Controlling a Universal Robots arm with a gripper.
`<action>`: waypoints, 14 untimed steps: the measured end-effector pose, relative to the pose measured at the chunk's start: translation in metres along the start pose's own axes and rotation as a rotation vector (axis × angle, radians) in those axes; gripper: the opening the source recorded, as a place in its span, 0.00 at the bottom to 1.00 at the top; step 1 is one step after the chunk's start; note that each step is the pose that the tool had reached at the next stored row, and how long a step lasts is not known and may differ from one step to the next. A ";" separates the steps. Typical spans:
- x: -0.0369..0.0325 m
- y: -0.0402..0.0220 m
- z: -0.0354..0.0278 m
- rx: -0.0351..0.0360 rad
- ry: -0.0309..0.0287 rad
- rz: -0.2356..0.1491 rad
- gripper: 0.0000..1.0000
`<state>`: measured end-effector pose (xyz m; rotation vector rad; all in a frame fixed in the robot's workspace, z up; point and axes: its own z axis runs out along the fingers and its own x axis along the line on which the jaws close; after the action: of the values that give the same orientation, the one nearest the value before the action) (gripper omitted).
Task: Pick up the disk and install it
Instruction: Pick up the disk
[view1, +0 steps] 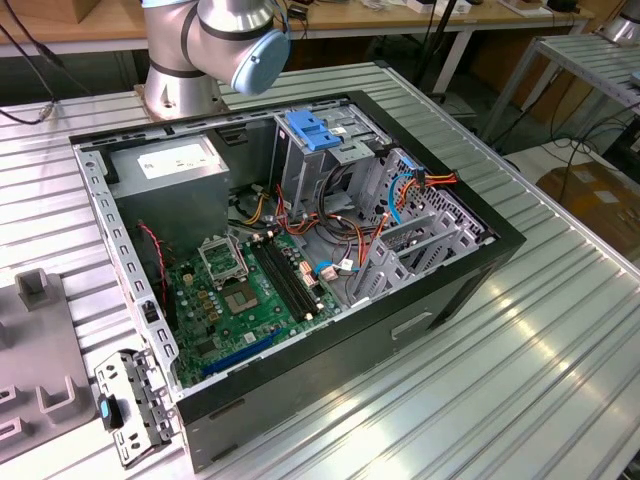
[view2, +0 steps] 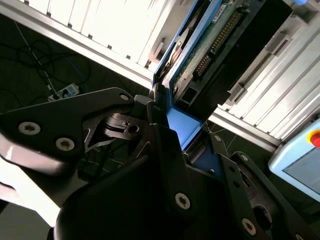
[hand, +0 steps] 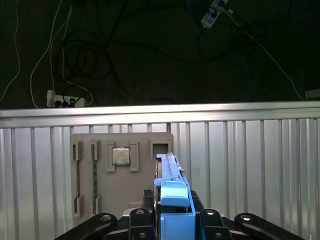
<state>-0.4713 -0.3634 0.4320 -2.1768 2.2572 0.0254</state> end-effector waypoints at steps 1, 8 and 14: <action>0.0000 0.0000 -0.0005 0.0001 0.0000 0.000 0.37; -0.0001 0.0001 -0.0066 0.0001 0.0000 0.000 0.37; -0.0002 0.0001 -0.0130 0.0001 0.0000 0.000 0.37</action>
<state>-0.4713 -0.3634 0.4450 -2.1768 2.2571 0.0253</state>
